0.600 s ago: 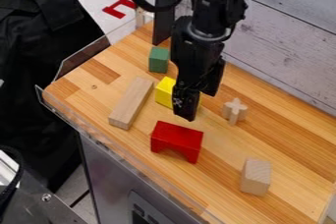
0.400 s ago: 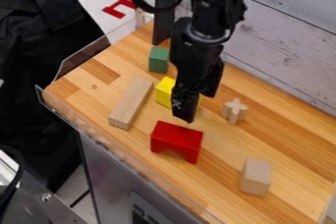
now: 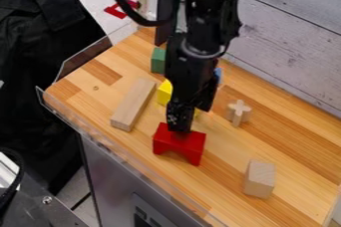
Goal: Put the red arch on the yellow block
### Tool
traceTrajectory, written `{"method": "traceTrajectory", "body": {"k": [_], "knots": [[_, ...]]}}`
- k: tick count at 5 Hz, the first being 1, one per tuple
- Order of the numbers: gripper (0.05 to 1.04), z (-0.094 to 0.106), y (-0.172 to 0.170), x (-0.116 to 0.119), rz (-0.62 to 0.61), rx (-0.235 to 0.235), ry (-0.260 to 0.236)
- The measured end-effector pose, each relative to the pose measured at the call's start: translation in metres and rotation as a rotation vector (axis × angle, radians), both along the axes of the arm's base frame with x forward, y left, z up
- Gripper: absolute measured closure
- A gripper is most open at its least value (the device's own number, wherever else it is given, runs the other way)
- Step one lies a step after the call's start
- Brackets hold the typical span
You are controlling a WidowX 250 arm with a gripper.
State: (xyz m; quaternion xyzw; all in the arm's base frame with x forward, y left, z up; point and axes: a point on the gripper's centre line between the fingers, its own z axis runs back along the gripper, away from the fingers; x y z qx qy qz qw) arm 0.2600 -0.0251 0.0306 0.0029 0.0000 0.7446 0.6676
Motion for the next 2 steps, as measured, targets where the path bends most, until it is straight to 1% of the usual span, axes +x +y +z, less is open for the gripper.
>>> {"method": "traceTrajectory", "body": {"k": [1, 2], "knots": [[0.085, -0.0004, 0.0, -0.0039, 0.011, -0.002, 0.002], [0.085, -0.0003, -0.0025, -0.0067, 0.028, -0.017, 0.002]]}}
